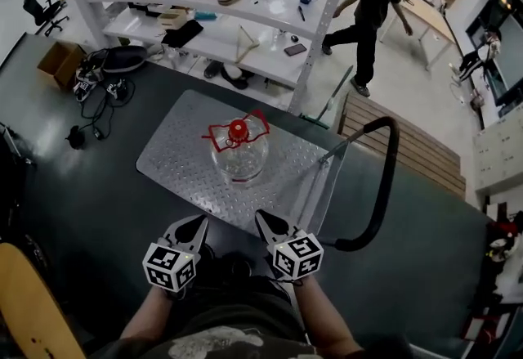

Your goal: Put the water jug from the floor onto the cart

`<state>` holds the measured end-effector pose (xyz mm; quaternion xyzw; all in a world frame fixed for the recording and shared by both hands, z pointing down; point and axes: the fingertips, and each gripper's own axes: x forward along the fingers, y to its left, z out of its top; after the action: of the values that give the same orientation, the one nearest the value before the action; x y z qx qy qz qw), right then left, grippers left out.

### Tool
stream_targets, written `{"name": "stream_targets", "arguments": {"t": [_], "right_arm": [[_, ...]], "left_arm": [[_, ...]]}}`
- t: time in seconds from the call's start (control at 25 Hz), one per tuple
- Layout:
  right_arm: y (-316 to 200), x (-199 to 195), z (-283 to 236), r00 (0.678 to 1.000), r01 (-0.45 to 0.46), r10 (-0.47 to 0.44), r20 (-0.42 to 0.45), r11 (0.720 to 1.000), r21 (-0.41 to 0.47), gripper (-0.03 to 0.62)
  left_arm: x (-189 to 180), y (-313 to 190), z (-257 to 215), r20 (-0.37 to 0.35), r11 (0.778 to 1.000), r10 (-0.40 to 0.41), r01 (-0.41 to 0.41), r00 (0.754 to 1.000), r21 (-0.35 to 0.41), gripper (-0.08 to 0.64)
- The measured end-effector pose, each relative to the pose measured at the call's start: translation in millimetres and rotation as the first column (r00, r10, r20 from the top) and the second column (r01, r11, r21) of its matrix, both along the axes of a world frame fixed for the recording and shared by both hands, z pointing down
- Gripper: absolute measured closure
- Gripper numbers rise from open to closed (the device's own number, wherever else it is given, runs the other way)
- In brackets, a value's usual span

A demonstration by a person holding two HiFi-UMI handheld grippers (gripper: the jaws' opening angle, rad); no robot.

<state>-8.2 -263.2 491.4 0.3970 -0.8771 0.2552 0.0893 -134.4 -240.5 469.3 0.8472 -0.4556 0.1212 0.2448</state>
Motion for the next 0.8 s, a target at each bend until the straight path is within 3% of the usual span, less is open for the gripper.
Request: {"name": "stream_targets", "arguments": {"t": [0.16,0.44,0.8], "right_arm": [[13.9,12.6,-0.7,0.999,-0.046,0.046,0.018,0.999,-0.008,0.601],[41.4,28.6,8.7,0.995,-0.095,0.094,-0.031,0.995,-0.026,0.601],[113.6,-8.0,13.3,0.993,-0.103,0.103,-0.05,0.995,-0.009,0.6]], "left_arm": [[11.1,9.0,-2.6,-0.001,1.0,0.026,-0.026,1.0,-0.007,0.553],[23.1,28.6,-9.7,-0.038,0.999,0.049,-0.049,0.998,0.016,0.553],[-17.3,120.3,-2.9,-0.075,0.999,0.026,-0.024,0.997,0.027,0.553]]}}
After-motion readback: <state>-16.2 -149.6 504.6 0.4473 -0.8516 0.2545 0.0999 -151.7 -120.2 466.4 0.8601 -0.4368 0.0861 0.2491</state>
